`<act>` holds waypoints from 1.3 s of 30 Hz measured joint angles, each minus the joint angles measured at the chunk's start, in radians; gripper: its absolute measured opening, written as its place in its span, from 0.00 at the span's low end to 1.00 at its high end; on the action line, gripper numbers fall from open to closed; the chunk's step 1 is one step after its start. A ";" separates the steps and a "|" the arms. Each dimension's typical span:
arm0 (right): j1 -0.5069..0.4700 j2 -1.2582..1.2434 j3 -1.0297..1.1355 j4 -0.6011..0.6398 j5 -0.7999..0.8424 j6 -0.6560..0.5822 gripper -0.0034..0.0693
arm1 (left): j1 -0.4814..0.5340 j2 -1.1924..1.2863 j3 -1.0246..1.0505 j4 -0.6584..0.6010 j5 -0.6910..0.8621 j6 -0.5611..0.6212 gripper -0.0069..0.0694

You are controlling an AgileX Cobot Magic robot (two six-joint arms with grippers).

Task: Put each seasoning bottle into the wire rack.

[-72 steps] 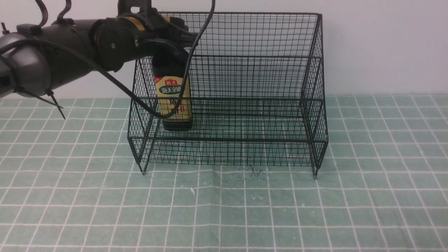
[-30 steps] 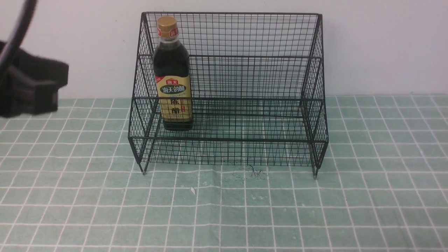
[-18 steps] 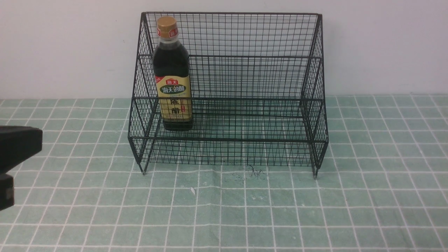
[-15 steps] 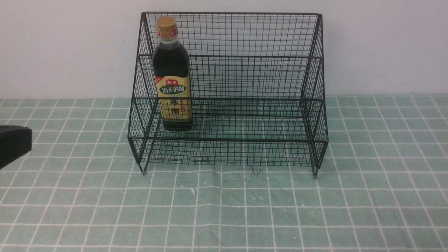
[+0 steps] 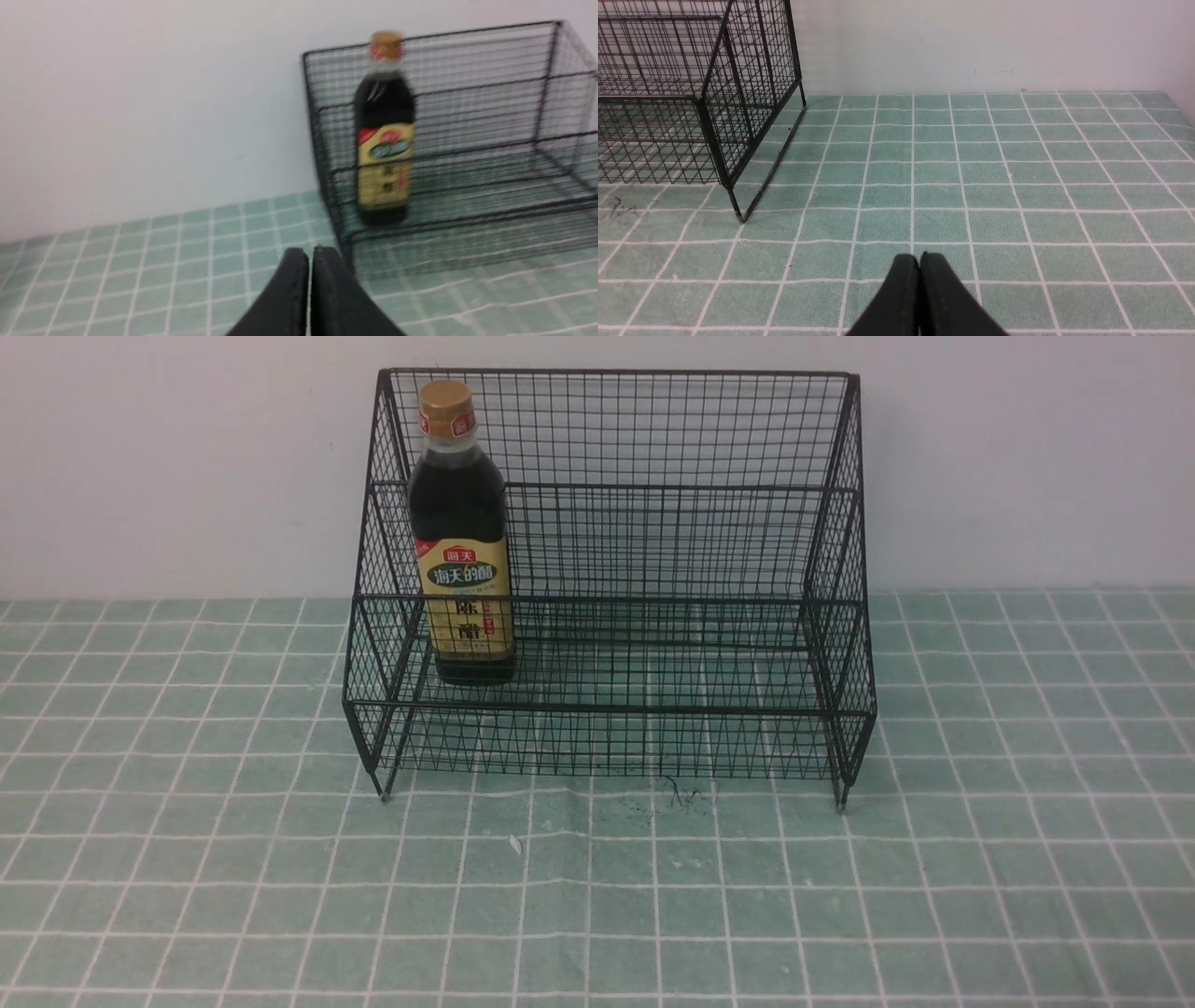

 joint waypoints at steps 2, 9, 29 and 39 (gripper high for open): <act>0.000 0.000 0.000 0.000 0.000 0.000 0.03 | 0.042 -0.075 0.135 0.000 -0.064 0.000 0.08; 0.000 0.000 0.000 0.000 0.000 0.000 0.03 | 0.083 -0.161 0.466 -0.001 -0.235 0.000 0.08; 0.000 0.000 0.000 0.000 0.000 0.000 0.03 | 0.083 -0.161 0.516 -0.024 -0.201 0.001 0.08; 0.000 0.000 0.000 0.000 0.000 0.000 0.03 | 0.083 -0.161 0.516 -0.024 -0.201 0.001 0.08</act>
